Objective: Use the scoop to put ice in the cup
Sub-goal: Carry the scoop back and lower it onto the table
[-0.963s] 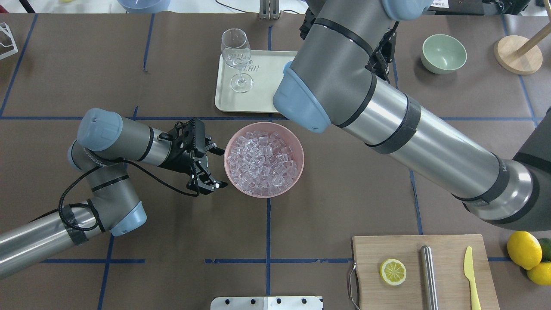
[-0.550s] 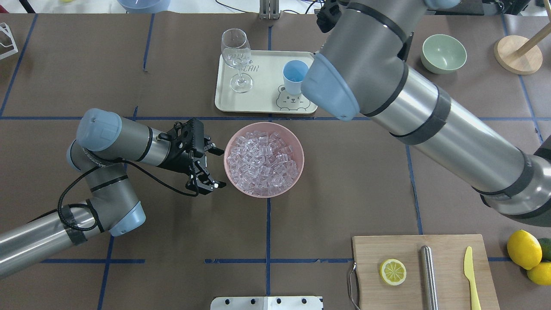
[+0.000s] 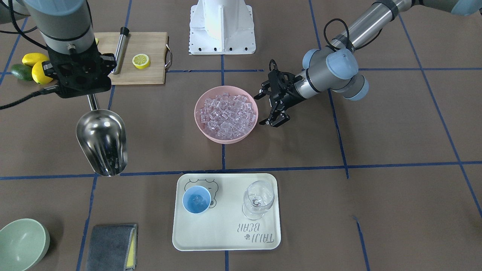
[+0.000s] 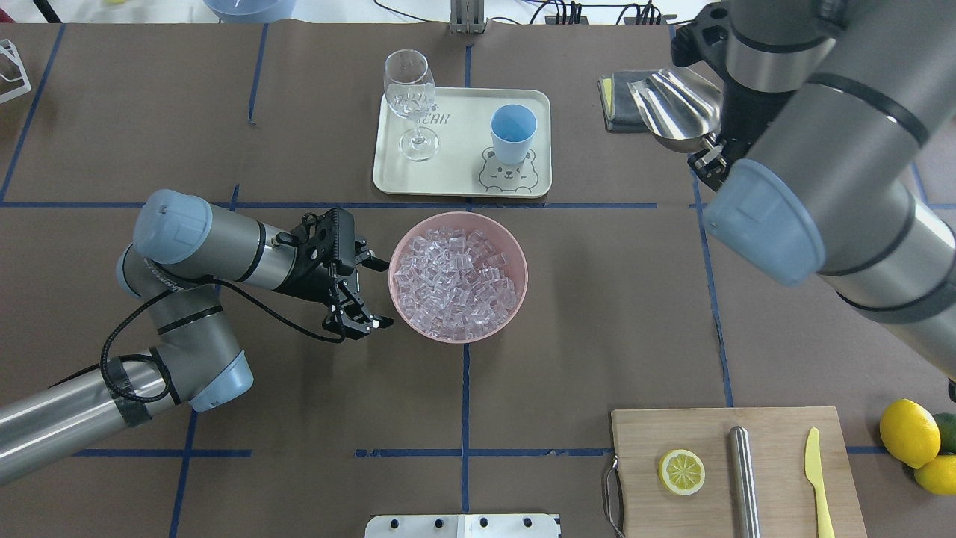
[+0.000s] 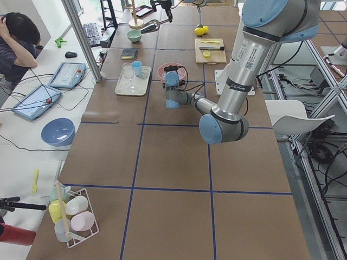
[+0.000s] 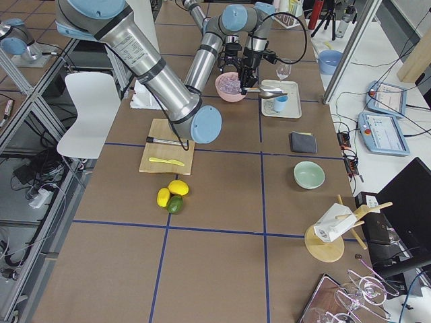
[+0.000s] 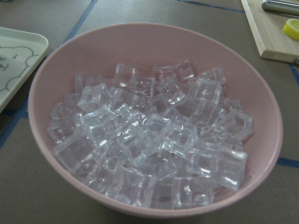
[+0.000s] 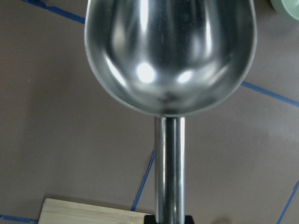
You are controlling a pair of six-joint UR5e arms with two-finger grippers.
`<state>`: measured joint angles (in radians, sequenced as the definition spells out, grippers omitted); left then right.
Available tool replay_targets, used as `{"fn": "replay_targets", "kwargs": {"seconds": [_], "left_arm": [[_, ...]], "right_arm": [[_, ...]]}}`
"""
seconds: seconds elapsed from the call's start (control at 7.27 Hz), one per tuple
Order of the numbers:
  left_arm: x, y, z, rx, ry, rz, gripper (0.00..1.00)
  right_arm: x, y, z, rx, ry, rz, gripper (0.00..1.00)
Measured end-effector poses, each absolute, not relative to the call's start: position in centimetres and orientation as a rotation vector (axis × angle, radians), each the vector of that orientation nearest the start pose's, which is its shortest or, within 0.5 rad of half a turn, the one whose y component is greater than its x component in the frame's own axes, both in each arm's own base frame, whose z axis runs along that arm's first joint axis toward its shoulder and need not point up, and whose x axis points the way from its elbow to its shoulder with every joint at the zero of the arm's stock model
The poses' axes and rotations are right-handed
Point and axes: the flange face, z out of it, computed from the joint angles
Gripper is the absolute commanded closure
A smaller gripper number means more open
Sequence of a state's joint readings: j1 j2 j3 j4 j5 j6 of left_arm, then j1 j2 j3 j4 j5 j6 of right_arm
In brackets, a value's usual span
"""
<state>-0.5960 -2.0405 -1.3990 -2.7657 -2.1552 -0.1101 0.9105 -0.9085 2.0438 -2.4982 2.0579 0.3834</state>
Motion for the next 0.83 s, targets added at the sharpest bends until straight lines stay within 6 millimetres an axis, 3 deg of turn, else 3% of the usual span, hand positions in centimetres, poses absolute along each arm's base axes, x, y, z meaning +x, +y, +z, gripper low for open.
{"fn": "replay_targets", "kwargs": {"seconds": [0.41,0.83], "left_arm": [[50.1,-43.4,33.1,1.063,1.221,1.118,0.00],[50.2,-43.4,32.8,1.069,1.222,1.120,0.00]], "right_arm": [[-24.4,-44.9,27.7,-0.105,-0.587,-0.170,1.00],[-24.4,-42.0,35.5,-0.133,-0.658,-0.064,1.00]]}}
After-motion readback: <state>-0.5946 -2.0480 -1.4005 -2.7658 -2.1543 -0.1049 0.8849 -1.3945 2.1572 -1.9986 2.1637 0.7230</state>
